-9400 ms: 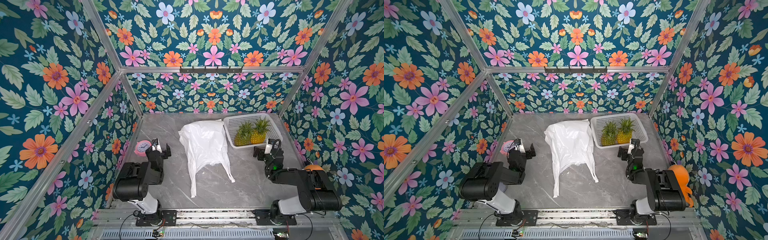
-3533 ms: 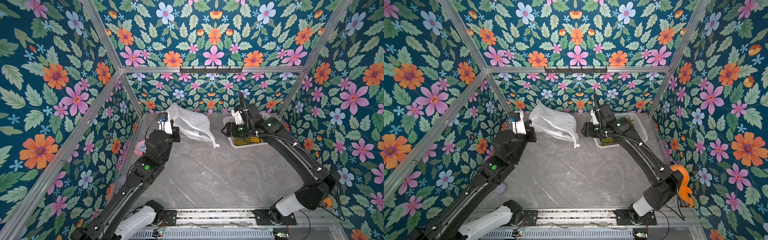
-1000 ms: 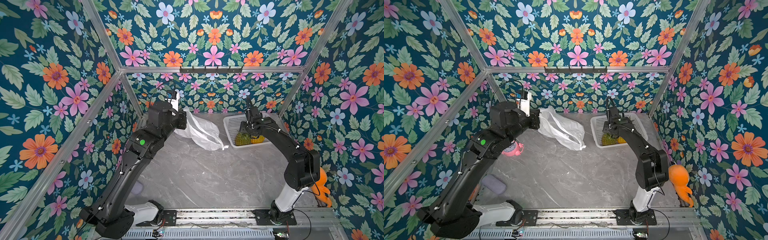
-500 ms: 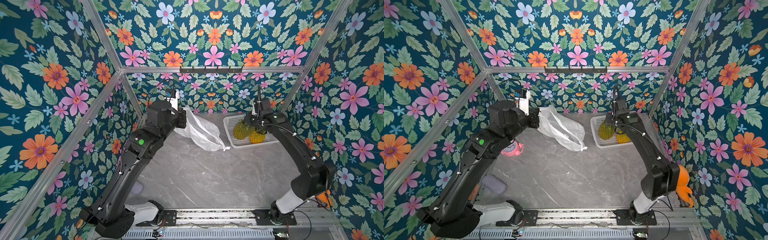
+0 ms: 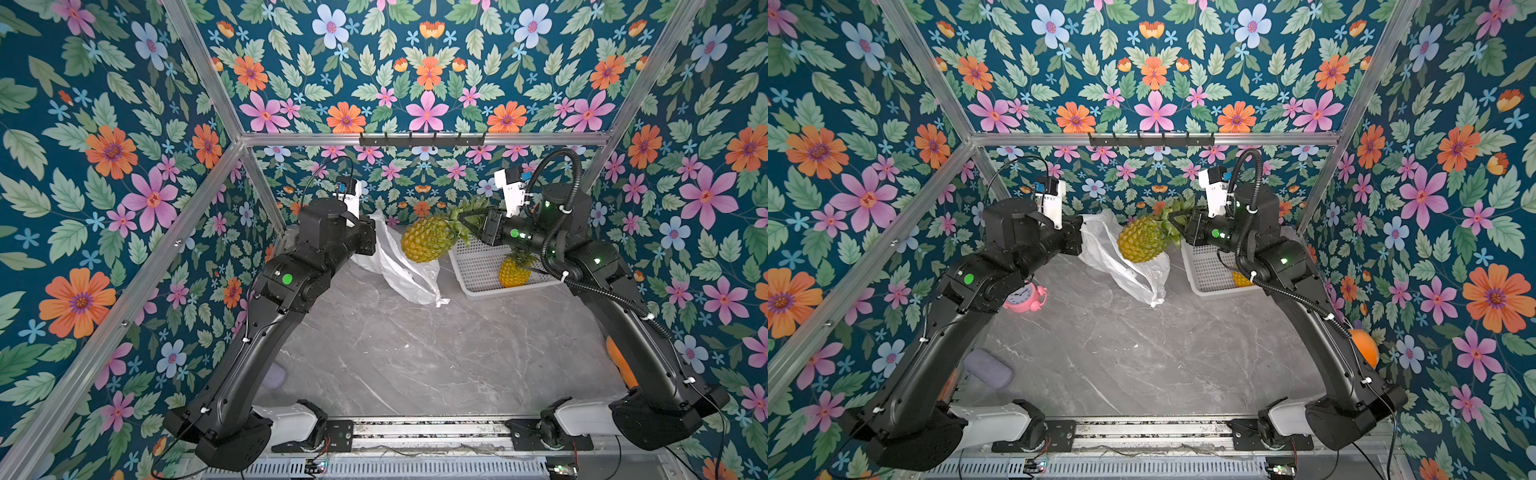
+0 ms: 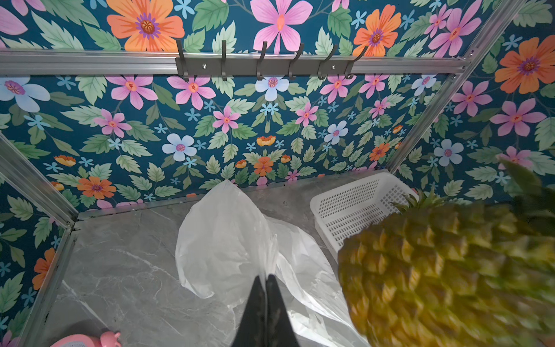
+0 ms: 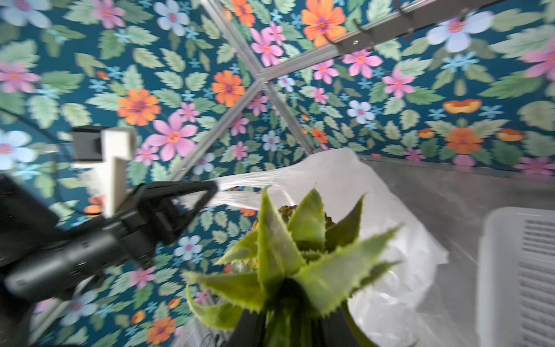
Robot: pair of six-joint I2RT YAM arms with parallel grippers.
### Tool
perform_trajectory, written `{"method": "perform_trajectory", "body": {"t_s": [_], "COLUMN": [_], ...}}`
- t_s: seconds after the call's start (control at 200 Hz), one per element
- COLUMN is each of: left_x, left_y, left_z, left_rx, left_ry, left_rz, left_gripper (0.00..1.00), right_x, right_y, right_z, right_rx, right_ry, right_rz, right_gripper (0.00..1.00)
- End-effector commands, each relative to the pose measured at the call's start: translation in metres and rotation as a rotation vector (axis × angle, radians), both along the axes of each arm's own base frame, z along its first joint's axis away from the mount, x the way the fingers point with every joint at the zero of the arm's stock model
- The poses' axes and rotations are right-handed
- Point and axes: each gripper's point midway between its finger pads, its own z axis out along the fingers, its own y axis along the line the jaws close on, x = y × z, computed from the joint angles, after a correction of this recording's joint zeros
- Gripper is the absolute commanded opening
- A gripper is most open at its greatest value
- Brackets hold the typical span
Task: Place the pineapple into a plastic bag & tie a knot
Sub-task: Place the pineapple in the plastic bag.
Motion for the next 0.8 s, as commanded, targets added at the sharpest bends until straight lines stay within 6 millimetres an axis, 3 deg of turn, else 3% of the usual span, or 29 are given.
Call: {"method": "perform_trajectory", "body": {"t_s": [0.0,0.205,0.415,0.595,0.685,0.795], "left_x": [-0.002,-0.005,-0.014,-0.019,-0.02,-0.02], "left_y": [0.0,0.0,-0.002,-0.004,-0.007,-0.011], "left_z": [0.003,0.005,0.009,0.008,0.008,0.01], "left_rx": [-0.007,-0.013,-0.03,-0.03,-0.036,-0.049], "left_ry": [-0.003,-0.005,-0.017,-0.018,-0.015,-0.012], "left_rz": [-0.005,-0.016,-0.05,-0.08,-0.096,-0.116], "left_gripper": [0.0,0.0,0.0,0.0,0.0,0.0], "right_x": [-0.025,-0.026,0.009,0.042,0.047,0.04], "right_y": [0.023,0.051,0.048,0.024,0.021,0.042], "right_z": [0.046,0.017,-0.014,-0.028,-0.031,-0.036], "right_rx": [0.151,0.1,0.0,-0.111,-0.151,-0.261], "right_ry": [-0.097,-0.039,-0.015,-0.047,-0.061,-0.118], "right_rz": [0.16,0.217,0.082,-0.135,-0.174,-0.153], "right_gripper": [0.0,0.0,0.0,0.0,0.0,0.0]}}
